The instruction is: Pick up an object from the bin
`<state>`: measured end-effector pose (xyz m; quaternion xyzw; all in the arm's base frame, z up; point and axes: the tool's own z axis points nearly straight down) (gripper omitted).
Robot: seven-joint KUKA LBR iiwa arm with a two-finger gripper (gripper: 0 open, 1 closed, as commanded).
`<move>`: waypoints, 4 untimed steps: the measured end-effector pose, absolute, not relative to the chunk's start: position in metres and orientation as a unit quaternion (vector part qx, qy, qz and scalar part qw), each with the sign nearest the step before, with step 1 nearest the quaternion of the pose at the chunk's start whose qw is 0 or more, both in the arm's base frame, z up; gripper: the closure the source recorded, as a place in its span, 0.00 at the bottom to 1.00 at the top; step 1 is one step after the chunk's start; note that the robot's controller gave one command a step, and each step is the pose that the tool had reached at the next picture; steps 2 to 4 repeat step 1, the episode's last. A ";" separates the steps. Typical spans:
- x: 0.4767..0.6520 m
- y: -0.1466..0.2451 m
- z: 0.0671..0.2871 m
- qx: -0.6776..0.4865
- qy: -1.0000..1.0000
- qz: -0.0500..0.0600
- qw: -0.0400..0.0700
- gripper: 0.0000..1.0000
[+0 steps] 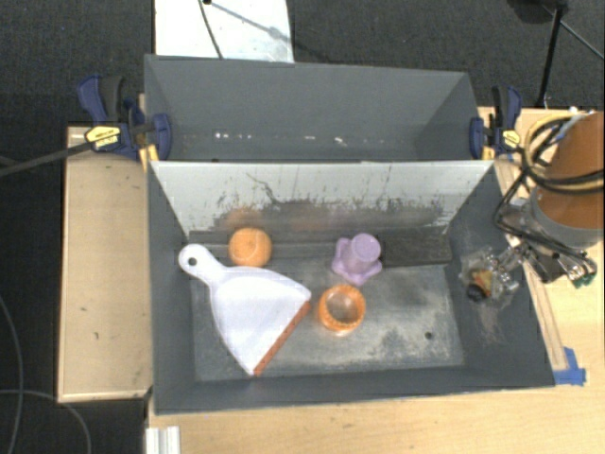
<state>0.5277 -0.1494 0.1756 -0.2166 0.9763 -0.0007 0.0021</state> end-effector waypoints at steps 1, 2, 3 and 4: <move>0.528 -0.149 0.183 -0.216 0.976 -0.001 0.003 1.00; 0.528 -0.149 0.183 -0.216 0.976 -0.001 0.003 1.00; 0.528 -0.149 0.183 -0.216 0.976 -0.001 0.003 1.00; 0.528 -0.149 0.183 -0.216 0.976 -0.001 0.003 1.00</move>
Offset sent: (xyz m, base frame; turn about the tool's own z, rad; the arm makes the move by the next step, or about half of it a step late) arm 0.0001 0.0000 0.0232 0.0000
